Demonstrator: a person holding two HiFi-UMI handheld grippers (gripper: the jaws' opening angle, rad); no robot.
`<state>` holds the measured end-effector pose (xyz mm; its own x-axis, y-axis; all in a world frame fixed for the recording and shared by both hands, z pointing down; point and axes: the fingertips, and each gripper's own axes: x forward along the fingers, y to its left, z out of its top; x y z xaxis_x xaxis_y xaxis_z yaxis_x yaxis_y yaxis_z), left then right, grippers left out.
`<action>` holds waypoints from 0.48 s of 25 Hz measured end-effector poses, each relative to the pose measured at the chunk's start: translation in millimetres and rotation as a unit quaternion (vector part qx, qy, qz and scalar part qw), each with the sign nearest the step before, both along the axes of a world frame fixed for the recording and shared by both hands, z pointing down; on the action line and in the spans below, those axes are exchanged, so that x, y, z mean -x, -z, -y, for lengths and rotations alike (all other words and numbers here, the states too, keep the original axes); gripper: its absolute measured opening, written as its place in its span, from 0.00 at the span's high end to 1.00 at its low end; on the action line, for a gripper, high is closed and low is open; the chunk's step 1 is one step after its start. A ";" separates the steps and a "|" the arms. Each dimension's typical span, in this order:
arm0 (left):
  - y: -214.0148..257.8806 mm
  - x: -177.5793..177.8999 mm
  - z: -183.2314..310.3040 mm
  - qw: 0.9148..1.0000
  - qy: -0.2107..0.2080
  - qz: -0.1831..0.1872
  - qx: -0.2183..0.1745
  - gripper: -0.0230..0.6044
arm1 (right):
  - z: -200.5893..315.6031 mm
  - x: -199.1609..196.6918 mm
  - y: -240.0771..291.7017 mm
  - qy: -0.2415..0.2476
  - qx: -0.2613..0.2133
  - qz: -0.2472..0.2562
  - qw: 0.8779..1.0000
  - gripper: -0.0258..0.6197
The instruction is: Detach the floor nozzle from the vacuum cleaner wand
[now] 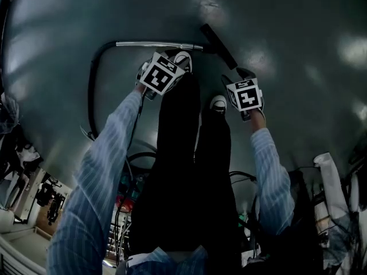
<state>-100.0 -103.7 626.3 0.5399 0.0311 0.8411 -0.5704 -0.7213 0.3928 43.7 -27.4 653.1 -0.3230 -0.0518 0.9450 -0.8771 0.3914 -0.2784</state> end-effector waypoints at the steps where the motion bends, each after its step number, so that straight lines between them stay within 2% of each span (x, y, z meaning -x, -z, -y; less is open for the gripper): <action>1: -17.8 -1.3 -3.8 1.000 -0.019 0.005 0.000 0.75 | 2.7 -3.5 -17.5 0.004 -0.001 -0.007 1.000 0.59; 3: -58.7 -1.1 -10.0 0.998 -0.065 0.025 -0.010 0.74 | 10.7 -9.0 -53.2 0.012 -0.004 -0.018 1.000 0.58; 7: -143.3 2.1 -20.4 0.986 -0.147 0.072 -0.027 0.74 | 20.2 -16.2 -124.3 0.038 -0.006 -0.030 0.999 0.57; 12: -213.1 -2.6 -30.5 0.980 -0.170 0.096 -0.026 0.74 | 6.8 -22.5 -186.3 0.084 0.001 -0.048 0.995 0.57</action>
